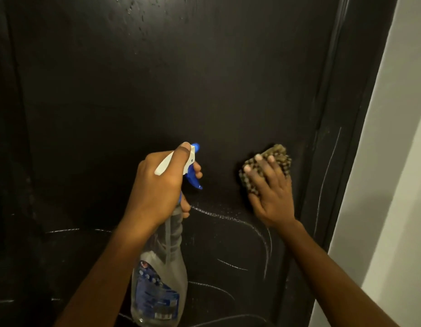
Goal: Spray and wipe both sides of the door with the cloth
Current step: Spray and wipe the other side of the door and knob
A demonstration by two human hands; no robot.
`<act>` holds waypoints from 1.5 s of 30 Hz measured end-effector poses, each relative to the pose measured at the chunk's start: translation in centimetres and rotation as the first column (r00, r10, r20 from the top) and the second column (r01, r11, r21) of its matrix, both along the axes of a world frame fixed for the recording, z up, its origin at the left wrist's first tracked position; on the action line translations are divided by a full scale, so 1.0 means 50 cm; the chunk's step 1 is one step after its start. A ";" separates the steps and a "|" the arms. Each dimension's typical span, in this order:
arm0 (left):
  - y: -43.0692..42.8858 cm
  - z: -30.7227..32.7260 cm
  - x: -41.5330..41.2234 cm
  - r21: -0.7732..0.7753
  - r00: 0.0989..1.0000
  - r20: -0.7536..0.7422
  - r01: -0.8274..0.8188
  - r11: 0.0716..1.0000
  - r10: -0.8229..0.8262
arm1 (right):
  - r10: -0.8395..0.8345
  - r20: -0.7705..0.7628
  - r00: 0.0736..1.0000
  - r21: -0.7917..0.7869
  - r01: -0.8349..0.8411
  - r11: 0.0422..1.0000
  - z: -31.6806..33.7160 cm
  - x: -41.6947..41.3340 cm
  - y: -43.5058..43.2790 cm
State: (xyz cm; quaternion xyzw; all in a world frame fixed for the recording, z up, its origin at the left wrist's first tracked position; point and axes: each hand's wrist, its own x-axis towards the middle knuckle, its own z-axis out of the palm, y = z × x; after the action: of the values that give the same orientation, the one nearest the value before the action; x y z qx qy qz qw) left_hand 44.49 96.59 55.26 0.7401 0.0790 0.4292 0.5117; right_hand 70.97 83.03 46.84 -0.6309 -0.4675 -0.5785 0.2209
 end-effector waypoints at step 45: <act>-0.340 0.048 0.367 -0.059 0.996 -0.063 -0.074 0.995 0.070 | 0.102 -0.123 0.987 0.254 -0.068 0.965 0.188 0.235 -0.162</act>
State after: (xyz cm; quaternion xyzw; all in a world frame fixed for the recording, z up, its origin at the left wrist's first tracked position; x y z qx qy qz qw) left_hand 62.83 79.61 57.68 0.7333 0.1345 0.4222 0.5157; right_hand 82.74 74.94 56.24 -0.6152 -0.4016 -0.5788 0.3540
